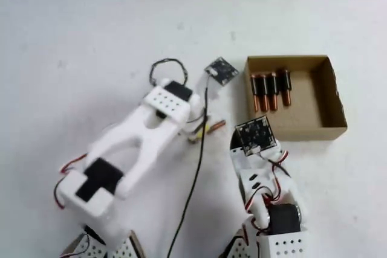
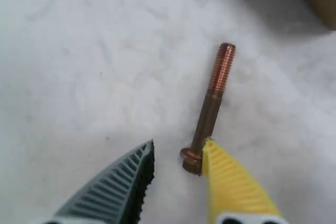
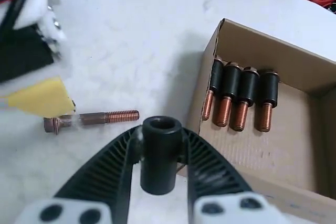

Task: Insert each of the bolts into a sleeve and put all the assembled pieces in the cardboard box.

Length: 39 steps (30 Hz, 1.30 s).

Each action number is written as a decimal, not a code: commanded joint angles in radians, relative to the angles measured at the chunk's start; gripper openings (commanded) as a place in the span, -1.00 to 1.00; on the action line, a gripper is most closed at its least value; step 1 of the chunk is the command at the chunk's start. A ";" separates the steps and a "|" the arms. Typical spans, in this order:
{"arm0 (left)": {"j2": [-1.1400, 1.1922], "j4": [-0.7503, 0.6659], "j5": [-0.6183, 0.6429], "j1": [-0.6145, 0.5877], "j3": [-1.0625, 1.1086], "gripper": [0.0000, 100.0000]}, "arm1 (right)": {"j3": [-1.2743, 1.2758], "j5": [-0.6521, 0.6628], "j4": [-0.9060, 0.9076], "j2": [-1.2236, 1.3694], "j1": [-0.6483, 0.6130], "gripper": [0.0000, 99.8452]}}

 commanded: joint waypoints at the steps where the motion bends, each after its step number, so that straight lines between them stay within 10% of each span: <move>1: 0.051 0.006 -0.054 0.041 -0.100 -0.65 | -0.011 -0.009 -0.030 -0.012 0.010 -0.97; 39: 0.171 0.009 -0.183 0.007 -0.123 -0.95 | 0.002 -0.003 -0.030 -0.012 0.007 -0.96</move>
